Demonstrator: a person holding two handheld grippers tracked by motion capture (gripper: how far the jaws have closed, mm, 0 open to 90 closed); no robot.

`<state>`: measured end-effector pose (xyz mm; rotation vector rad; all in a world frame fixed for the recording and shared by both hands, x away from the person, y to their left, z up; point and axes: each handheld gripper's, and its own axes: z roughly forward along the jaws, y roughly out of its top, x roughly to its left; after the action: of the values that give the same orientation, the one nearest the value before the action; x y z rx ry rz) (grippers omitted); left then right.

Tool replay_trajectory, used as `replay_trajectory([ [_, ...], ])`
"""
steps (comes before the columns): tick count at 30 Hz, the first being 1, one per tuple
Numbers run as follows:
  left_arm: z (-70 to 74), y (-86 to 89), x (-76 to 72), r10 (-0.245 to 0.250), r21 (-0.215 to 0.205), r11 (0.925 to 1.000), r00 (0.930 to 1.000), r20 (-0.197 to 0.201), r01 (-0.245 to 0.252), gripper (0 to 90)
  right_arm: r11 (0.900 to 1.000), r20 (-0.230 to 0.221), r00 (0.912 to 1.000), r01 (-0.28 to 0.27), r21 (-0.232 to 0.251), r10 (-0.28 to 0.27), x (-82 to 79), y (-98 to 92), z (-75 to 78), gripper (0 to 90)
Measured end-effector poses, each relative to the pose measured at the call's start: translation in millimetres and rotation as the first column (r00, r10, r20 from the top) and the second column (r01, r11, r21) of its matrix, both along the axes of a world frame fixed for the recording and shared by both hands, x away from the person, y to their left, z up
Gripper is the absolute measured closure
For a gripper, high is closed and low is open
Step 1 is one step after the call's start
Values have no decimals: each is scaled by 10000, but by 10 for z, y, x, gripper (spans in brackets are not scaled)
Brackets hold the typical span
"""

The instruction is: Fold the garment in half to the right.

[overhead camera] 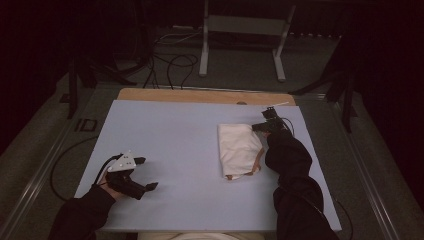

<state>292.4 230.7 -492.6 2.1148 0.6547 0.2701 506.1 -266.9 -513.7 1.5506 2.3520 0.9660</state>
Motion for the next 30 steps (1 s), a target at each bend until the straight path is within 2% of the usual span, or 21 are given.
replay_trajectory([
  [2,-2,-2,0,-1,9,10000,10000,-4,1,3,10000,-19,10000,-9,-2,9,-8,3,0,896],
  [4,-2,-5,0,-21,14,10000,10000,-10,21,2,9999,34,10000,-50,-94,51,-10,6,0,900],
  [6,1,-6,-2,-32,5,10000,10000,13,32,3,9992,293,9996,-23,-410,35,-28,15,43,900],
  [11,9,-3,-4,-11,10,10000,10000,19,11,3,9979,708,9975,97,-638,-52,-46,10,131,900],
  [14,7,-6,-5,-24,23,10000,10000,30,24,3,9966,798,9966,263,-778,-201,-49,-5,141,900],
  [16,6,-5,-5,-24,7,10000,10000,20,24,3,9975,753,9969,265,-658,-215,-47,-20,138,900],
  [17,3,-3,-2,-4,-13,10000,10000,21,4,2,9947,837,9960,379,-955,-299,-48,-29,127,900],
  [22,-2,-5,1,-30,41,10000,10000,-11,30,3,9936,741,9969,342,-1080,-263,-47,-16,90,900],
  [24,-5,-9,1,-39,62,10000,10000,-25,39,3,9876,738,9968,418,-1512,-309,-43,8,56,900],
  [29,0,-6,-2,-46,45,10000,10000,12,46,2,9819,799,9958,578,-1805,-440,-44,7,16,900],
  [30,3,-4,-4,-26,-5,10000,10000,8,26,2,9779,818,9946,789,-1934,-641,-44,3,22,900],
])
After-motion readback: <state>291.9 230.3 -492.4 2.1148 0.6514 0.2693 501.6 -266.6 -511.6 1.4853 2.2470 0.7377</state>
